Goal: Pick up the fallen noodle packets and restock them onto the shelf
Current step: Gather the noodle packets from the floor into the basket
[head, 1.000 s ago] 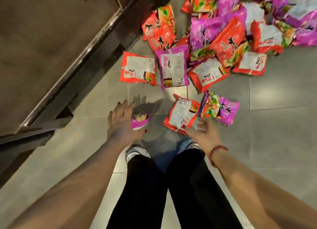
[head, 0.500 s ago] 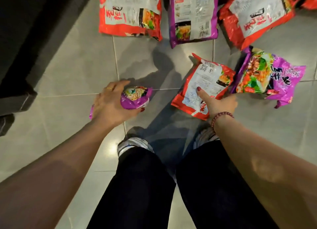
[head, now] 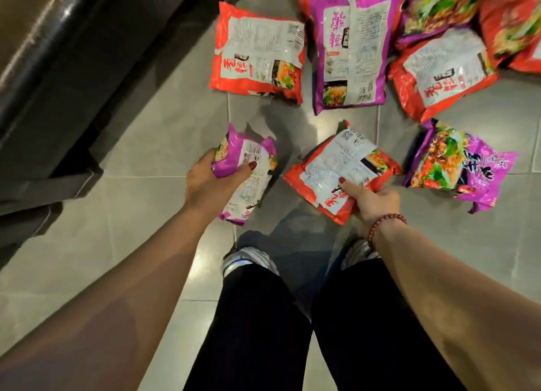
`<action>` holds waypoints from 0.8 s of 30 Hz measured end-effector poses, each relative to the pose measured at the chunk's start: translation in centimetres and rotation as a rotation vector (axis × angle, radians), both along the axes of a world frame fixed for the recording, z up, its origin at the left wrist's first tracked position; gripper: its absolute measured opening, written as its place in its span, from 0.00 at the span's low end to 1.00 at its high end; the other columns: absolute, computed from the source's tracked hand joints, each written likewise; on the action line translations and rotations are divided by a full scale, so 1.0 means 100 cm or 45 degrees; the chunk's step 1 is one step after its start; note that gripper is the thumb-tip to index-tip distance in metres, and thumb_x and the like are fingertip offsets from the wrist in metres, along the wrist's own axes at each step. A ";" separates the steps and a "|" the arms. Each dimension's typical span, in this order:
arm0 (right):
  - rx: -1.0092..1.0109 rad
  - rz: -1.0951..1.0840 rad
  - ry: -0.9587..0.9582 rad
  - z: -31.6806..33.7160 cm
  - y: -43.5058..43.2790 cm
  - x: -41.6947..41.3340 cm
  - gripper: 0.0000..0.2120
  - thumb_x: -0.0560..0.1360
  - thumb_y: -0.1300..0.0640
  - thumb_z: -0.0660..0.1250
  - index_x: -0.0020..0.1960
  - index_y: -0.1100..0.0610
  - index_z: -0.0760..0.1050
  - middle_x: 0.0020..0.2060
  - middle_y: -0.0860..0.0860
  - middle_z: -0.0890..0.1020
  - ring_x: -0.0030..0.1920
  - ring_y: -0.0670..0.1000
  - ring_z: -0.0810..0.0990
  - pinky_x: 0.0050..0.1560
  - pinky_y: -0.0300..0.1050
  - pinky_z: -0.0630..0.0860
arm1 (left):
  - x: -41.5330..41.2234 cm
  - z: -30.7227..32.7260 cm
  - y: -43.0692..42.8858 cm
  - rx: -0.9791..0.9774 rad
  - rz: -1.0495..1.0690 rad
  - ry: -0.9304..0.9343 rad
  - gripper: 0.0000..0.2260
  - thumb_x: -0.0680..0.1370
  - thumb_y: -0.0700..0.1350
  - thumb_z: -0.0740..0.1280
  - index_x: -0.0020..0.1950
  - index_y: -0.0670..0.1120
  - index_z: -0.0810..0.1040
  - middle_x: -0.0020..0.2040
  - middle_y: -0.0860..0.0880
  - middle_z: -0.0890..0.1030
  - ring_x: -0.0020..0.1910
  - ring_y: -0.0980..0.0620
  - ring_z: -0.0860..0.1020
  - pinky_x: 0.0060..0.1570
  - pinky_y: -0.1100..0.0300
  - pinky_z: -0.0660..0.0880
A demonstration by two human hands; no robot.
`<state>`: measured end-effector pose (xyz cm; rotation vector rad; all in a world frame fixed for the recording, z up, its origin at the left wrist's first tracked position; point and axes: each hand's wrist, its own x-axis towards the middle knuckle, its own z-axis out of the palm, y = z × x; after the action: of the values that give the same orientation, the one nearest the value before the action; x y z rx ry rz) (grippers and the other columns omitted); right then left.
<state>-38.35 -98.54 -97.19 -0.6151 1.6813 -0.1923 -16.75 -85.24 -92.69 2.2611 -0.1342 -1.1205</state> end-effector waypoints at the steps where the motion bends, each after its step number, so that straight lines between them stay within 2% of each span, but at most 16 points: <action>1: 0.022 0.044 -0.035 0.015 0.000 0.002 0.10 0.68 0.68 0.75 0.47 0.60 0.81 0.47 0.56 0.85 0.46 0.55 0.84 0.51 0.55 0.81 | -0.001 0.011 -0.001 -0.042 0.128 0.047 0.12 0.72 0.48 0.76 0.53 0.53 0.80 0.47 0.55 0.84 0.46 0.55 0.84 0.46 0.59 0.81; 3: 0.078 0.124 -0.130 0.050 0.001 0.004 0.13 0.69 0.67 0.74 0.53 0.62 0.80 0.50 0.57 0.84 0.46 0.54 0.85 0.46 0.50 0.83 | -0.006 0.038 -0.002 -0.162 0.391 0.170 0.10 0.74 0.44 0.74 0.55 0.49 0.81 0.47 0.51 0.85 0.46 0.52 0.85 0.42 0.60 0.81; 5: 0.132 0.208 -0.242 0.091 0.000 0.009 0.15 0.71 0.67 0.73 0.56 0.62 0.78 0.50 0.56 0.84 0.43 0.51 0.85 0.38 0.44 0.82 | -0.011 0.069 0.000 -0.261 0.596 0.282 0.10 0.75 0.43 0.73 0.56 0.46 0.81 0.48 0.47 0.86 0.48 0.48 0.85 0.47 0.52 0.82; 8: 0.166 0.330 -0.409 0.157 -0.005 0.011 0.17 0.70 0.66 0.72 0.58 0.62 0.77 0.51 0.56 0.84 0.45 0.51 0.85 0.39 0.43 0.82 | -0.013 0.122 0.009 -0.315 0.799 0.426 0.15 0.74 0.47 0.73 0.59 0.45 0.81 0.53 0.42 0.84 0.52 0.42 0.83 0.55 0.40 0.78; 9: 0.164 0.382 -0.464 0.179 -0.009 0.011 0.20 0.67 0.63 0.75 0.58 0.62 0.77 0.51 0.57 0.84 0.46 0.51 0.85 0.40 0.42 0.82 | -0.013 0.142 0.013 -0.339 0.839 0.498 0.18 0.74 0.48 0.72 0.61 0.44 0.80 0.55 0.41 0.84 0.53 0.41 0.83 0.56 0.39 0.77; 11: 0.143 0.524 -0.540 0.225 -0.018 0.012 0.35 0.54 0.50 0.84 0.56 0.61 0.78 0.51 0.56 0.85 0.48 0.53 0.85 0.43 0.44 0.82 | -0.015 0.184 0.024 -0.410 0.834 0.677 0.22 0.74 0.51 0.70 0.66 0.45 0.77 0.59 0.39 0.82 0.57 0.39 0.81 0.58 0.38 0.76; 12: 0.129 0.584 -0.548 0.250 -0.022 0.013 0.41 0.47 0.45 0.85 0.56 0.59 0.79 0.51 0.55 0.85 0.49 0.54 0.85 0.44 0.46 0.82 | -0.017 0.207 0.028 -0.439 0.814 0.765 0.23 0.75 0.51 0.70 0.67 0.45 0.76 0.61 0.39 0.81 0.58 0.38 0.80 0.59 0.38 0.75; 14: 0.100 0.665 -0.552 0.300 -0.027 0.016 0.46 0.42 0.43 0.85 0.56 0.59 0.79 0.51 0.55 0.85 0.50 0.55 0.84 0.46 0.47 0.82 | -0.018 0.256 0.037 -0.477 0.782 0.884 0.23 0.76 0.51 0.69 0.69 0.44 0.74 0.62 0.38 0.79 0.60 0.37 0.79 0.60 0.38 0.74; 18: -0.003 0.728 -0.621 0.409 -0.024 0.023 0.48 0.42 0.42 0.85 0.57 0.58 0.77 0.51 0.52 0.85 0.51 0.54 0.84 0.50 0.48 0.81 | -0.018 0.366 0.051 -0.522 0.786 0.887 0.24 0.75 0.51 0.68 0.69 0.43 0.74 0.63 0.37 0.79 0.61 0.37 0.78 0.59 0.40 0.75; 21: -0.016 0.772 -0.719 0.485 -0.014 0.024 0.51 0.43 0.43 0.85 0.61 0.60 0.73 0.51 0.50 0.85 0.51 0.51 0.84 0.47 0.43 0.81 | -0.023 0.445 0.061 -0.529 0.831 0.859 0.24 0.74 0.53 0.68 0.67 0.44 0.76 0.60 0.39 0.81 0.58 0.40 0.80 0.55 0.44 0.79; 24: 0.046 0.809 -0.806 0.545 -0.007 0.022 0.55 0.43 0.48 0.86 0.65 0.61 0.70 0.52 0.53 0.85 0.52 0.53 0.84 0.45 0.43 0.81 | -0.028 0.515 0.074 -0.583 0.875 0.812 0.21 0.73 0.53 0.65 0.61 0.43 0.78 0.54 0.40 0.84 0.51 0.42 0.83 0.48 0.48 0.81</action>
<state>-36.11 -99.22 -42.65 -0.9165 0.8289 0.0987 -19.59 -77.85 -41.24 1.2994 0.5458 -1.1944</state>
